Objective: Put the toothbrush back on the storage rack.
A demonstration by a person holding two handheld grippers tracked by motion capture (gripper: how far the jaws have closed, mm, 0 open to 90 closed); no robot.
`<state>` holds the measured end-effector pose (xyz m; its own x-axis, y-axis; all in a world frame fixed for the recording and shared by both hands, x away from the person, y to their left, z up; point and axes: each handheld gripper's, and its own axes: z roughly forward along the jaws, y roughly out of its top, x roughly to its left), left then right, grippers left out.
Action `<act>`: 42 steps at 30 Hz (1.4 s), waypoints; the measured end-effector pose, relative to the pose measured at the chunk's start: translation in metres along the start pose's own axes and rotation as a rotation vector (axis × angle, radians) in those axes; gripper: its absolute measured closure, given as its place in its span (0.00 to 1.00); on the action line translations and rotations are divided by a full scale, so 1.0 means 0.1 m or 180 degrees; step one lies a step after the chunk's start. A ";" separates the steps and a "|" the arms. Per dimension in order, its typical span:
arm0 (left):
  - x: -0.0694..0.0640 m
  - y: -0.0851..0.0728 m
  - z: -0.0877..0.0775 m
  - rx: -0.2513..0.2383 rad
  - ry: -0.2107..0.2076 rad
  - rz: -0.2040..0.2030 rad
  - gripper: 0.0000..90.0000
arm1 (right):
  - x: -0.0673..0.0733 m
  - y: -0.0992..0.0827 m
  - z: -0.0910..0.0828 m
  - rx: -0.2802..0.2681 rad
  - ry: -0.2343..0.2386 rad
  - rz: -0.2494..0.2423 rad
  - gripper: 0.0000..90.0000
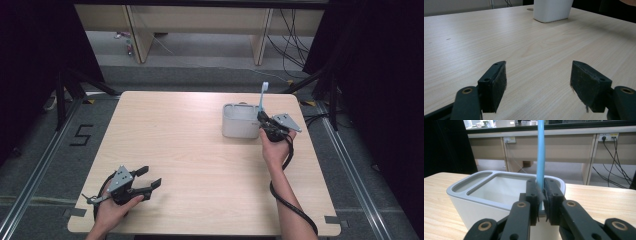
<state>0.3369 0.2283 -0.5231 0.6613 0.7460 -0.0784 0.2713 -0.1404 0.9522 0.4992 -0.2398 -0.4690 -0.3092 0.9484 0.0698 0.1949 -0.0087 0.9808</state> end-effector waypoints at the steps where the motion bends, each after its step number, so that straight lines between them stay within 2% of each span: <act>1: 0.00 0.00 0.00 0.0003 -0.0001 -0.0002 0.32 | 0.00 0.00 0.00 -0.0001 0.0009 0.0010 0.92; 2: 0.00 0.00 0.00 0.0002 -0.0003 0.0002 0.32 | 0.01 0.00 0.00 -0.0002 0.0012 0.0020 0.92; 3: 0.00 0.00 0.00 0.0017 -0.0001 0.0003 0.32 | 0.02 0.00 0.00 -0.0003 0.0009 0.0099 0.92; 8: 0.00 0.00 0.00 0.0014 -0.0001 0.0001 0.32 | 0.01 0.01 -0.01 0.0002 0.0025 0.0017 0.88; 9: 0.00 0.00 0.00 0.0016 -0.0001 -0.0001 0.32 | 0.01 0.01 -0.02 -0.0021 -0.0001 -0.0037 0.86; 11: 0.00 0.00 0.00 0.0009 -0.0003 0.0004 0.32 | 0.02 0.00 -0.02 -0.0027 -0.0038 -0.0008 0.83; 15: 0.00 0.00 0.00 0.0011 -0.0006 0.0005 0.32 | 0.03 0.02 -0.03 0.0009 -0.0014 -0.0013 0.76; 18: 0.00 0.00 0.00 0.0023 -0.0001 0.0001 0.32 | 0.04 0.02 -0.04 -0.0008 -0.0009 -0.0052 0.72; 19: 0.00 0.00 0.00 0.0023 0.0001 -0.0001 0.32 | 0.04 0.02 -0.05 0.0011 -0.0051 -0.0065 0.70; 21: 0.00 0.00 0.00 0.0025 0.0002 0.0002 0.32 | 0.07 0.03 -0.06 0.0029 -0.0043 0.0038 0.68; 22: 0.00 0.00 0.00 0.0011 -0.0004 0.0001 0.32 | 0.05 0.04 -0.07 0.0023 -0.0019 -0.0030 0.67; 25: 0.00 0.00 0.00 0.0027 0.0005 0.0002 0.32 | 0.08 0.06 -0.11 0.0069 0.0007 -0.0001 0.64; 26: 0.00 0.00 0.00 0.0020 0.0003 0.0002 0.32 | 0.07 0.07 -0.12 0.0053 0.0002 -0.0077 0.64; 27: 0.00 0.00 0.00 0.0012 -0.0002 0.0001 0.32 | 0.08 0.08 -0.14 0.0096 0.0009 -0.0039 0.64; 30: 0.00 0.00 0.01 0.0005 0.0000 -0.0019 0.32 | 0.09 0.10 -0.19 0.0102 0.0034 -0.0083 0.62; 33: 0.00 0.00 0.01 -0.0003 -0.0005 -0.0026 0.32 | 0.09 0.12 -0.25 0.0174 0.0022 -0.0112 0.61; 35: 0.00 0.00 0.01 0.0008 -0.0001 -0.0017 0.32 | 0.09 0.11 -0.28 0.0225 0.0033 -0.0071 0.60; 38: 0.00 0.00 0.01 0.0008 0.0001 -0.0021 0.32 | 0.07 0.10 -0.34 0.0322 0.0010 -0.0151 0.59; 39: 0.00 0.00 0.00 0.0012 0.0006 -0.0014 0.32 | 0.09 0.09 -0.37 0.0383 0.0030 -0.0079 0.59; 40: 0.00 0.00 0.01 0.0006 0.0001 -0.0021 0.32 | 0.07 0.09 -0.39 0.0392 0.0038 -0.0155 0.59; 42: 0.00 0.00 0.01 0.0012 0.0006 -0.0022 0.32 | 0.08 0.07 -0.44 0.0411 0.0014 -0.0125 0.59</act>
<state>0.3375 0.2279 -0.5231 0.6581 0.7482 -0.0843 0.2784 -0.1377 0.9505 0.4572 -0.2464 -0.4533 -0.3230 0.9458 0.0330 0.3008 0.0695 0.9512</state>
